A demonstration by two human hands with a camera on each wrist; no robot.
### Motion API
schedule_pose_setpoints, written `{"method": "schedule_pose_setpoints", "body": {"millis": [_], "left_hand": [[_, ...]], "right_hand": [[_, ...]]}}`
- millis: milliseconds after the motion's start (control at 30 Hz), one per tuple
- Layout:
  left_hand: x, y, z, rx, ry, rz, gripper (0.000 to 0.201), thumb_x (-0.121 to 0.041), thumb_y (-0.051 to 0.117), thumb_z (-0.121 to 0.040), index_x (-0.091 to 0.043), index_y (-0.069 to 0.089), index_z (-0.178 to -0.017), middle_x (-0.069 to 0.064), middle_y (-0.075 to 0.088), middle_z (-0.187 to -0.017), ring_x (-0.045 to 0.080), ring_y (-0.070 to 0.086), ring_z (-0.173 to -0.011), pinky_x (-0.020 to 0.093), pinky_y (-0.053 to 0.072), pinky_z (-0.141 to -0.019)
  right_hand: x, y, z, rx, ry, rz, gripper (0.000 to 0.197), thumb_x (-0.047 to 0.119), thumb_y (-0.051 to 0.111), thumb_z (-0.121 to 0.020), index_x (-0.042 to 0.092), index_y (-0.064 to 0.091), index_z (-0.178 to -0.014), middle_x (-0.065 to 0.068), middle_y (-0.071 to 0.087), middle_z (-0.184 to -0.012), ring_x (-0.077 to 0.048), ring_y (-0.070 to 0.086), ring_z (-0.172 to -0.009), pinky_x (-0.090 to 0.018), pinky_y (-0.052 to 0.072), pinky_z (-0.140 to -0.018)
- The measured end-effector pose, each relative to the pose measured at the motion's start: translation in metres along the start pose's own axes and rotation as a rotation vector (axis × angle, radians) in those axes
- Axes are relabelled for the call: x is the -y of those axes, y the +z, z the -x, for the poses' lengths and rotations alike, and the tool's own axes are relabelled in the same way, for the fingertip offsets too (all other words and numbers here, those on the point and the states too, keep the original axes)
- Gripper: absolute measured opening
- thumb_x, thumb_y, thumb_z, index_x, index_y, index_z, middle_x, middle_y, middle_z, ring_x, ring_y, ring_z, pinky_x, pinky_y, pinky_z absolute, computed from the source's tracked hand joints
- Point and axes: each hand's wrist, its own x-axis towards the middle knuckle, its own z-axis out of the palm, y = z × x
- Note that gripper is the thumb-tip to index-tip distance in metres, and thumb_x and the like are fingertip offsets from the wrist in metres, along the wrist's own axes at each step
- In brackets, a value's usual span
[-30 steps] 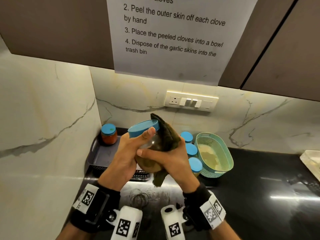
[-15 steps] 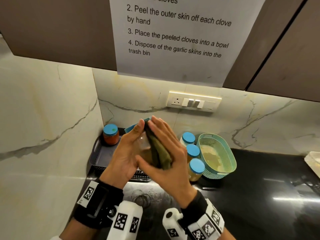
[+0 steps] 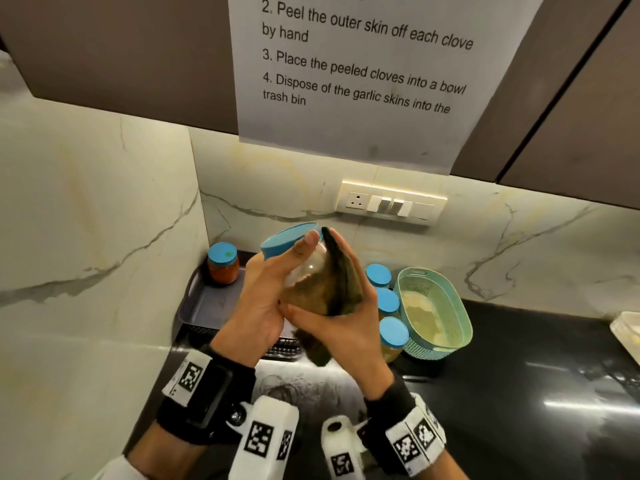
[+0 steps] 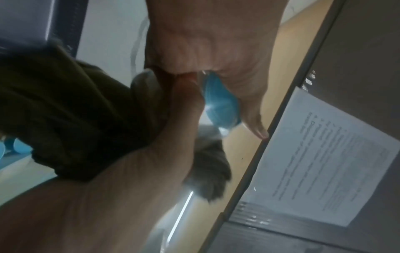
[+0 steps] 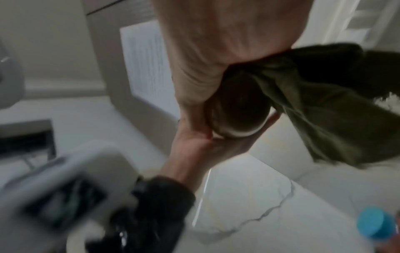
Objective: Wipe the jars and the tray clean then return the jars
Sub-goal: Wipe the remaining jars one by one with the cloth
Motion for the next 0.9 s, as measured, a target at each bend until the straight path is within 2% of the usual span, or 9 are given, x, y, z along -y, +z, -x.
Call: {"method": "schedule_pose_setpoints", "body": {"millis": [167, 300, 400, 533, 633, 700, 767, 833, 900], "left_hand": [[-0.005, -0.002, 0.004, 0.020, -0.077, 0.102, 0.109, -0.053, 0.101, -0.046, -0.002, 0.064, -0.135, 0.019, 0.068, -0.131, 0.035, 0.064, -0.126, 0.053, 0.049, -0.109], [0.002, 0.004, 0.005, -0.097, 0.029, -0.095, 0.077, -0.046, 0.092, -0.067, -0.006, 0.067, -0.129, 0.014, 0.076, -0.117, 0.035, 0.071, -0.114, 0.042, 0.060, -0.089], [-0.007, -0.001, 0.006, 0.021, 0.025, -0.218, 0.073, -0.046, 0.088, -0.067, -0.010, 0.068, -0.127, 0.010, 0.077, -0.115, 0.029, 0.073, -0.110, 0.038, 0.061, -0.089], [-0.020, -0.027, 0.008, 0.278, -0.002, -0.237, 0.090, -0.053, 0.096, -0.054, -0.015, 0.068, -0.131, 0.010, 0.073, -0.125, 0.023, 0.069, -0.114, 0.038, 0.061, -0.091], [-0.017, -0.024, 0.007, 0.294, 0.011, -0.246, 0.110, -0.055, 0.097, -0.050, -0.008, 0.057, -0.141, 0.019, 0.068, -0.129, 0.027, 0.067, -0.112, 0.040, 0.060, -0.091], [-0.012, -0.018, 0.009, 0.245, 0.021, -0.170, 0.109, -0.054, 0.100, -0.042, -0.007, 0.060, -0.132, 0.011, 0.074, -0.108, 0.020, 0.071, -0.097, 0.030, 0.063, -0.076], [-0.007, -0.016, 0.009, 0.196, 0.052, -0.147, 0.108, -0.054, 0.100, -0.042, -0.008, 0.061, -0.132, 0.009, 0.075, -0.108, 0.022, 0.072, -0.099, 0.032, 0.062, -0.076], [-0.006, -0.013, 0.011, 0.162, 0.105, -0.189, 0.109, -0.057, 0.099, -0.042, -0.010, 0.062, -0.133, 0.011, 0.074, -0.116, 0.027, 0.071, -0.109, 0.039, 0.062, -0.083], [-0.007, -0.010, 0.013, 0.143, 0.139, -0.199, 0.110, -0.061, 0.098, -0.037, -0.012, 0.064, -0.130, 0.007, 0.075, -0.115, 0.026, 0.070, -0.110, 0.040, 0.063, -0.084]], "right_hand": [[-0.004, 0.004, 0.001, -0.036, -0.255, 0.288, 0.082, 0.007, 0.094, -0.073, 0.005, 0.055, -0.145, -0.008, 0.052, -0.156, -0.029, 0.043, -0.151, -0.050, 0.040, -0.121], [0.002, 0.003, -0.004, 0.005, 0.131, -0.063, 0.088, -0.011, 0.091, -0.068, 0.016, 0.055, -0.144, 0.008, 0.072, -0.131, -0.011, 0.067, -0.125, -0.034, 0.057, -0.103], [0.004, -0.002, -0.001, -0.044, 0.286, -0.092, 0.084, -0.010, 0.093, -0.064, 0.017, 0.059, -0.137, 0.013, 0.076, -0.115, -0.003, 0.072, -0.109, -0.022, 0.060, -0.091], [0.006, -0.019, -0.005, 0.157, 0.371, -0.187, 0.080, -0.001, 0.096, -0.064, 0.025, 0.064, -0.133, -0.003, 0.075, -0.123, -0.025, 0.071, -0.117, -0.055, 0.058, -0.101], [0.010, -0.021, -0.006, 0.243, 0.491, -0.319, 0.078, 0.015, 0.093, -0.063, 0.032, 0.063, -0.133, -0.009, 0.072, -0.129, -0.035, 0.067, -0.123, -0.061, 0.052, -0.106], [0.015, -0.018, -0.004, 0.205, 0.467, -0.290, 0.069, 0.013, 0.094, -0.065, 0.042, 0.069, -0.121, -0.003, 0.075, -0.122, -0.028, 0.071, -0.118, -0.054, 0.057, -0.102], [0.023, -0.010, 0.000, 0.118, 0.364, -0.231, 0.072, -0.001, 0.094, -0.068, 0.045, 0.070, -0.118, 0.007, 0.078, -0.115, -0.016, 0.074, -0.112, -0.035, 0.062, -0.092], [0.028, -0.003, 0.006, 0.044, 0.263, -0.225, 0.080, -0.013, 0.088, -0.069, 0.027, 0.062, -0.133, 0.009, 0.076, -0.120, -0.011, 0.072, -0.114, -0.023, 0.060, -0.089], [0.029, 0.004, 0.009, -0.002, 0.161, -0.206, 0.086, -0.015, 0.087, -0.070, 0.014, 0.052, -0.144, 0.006, 0.071, -0.131, -0.014, 0.067, -0.125, -0.025, 0.058, -0.096]]}}
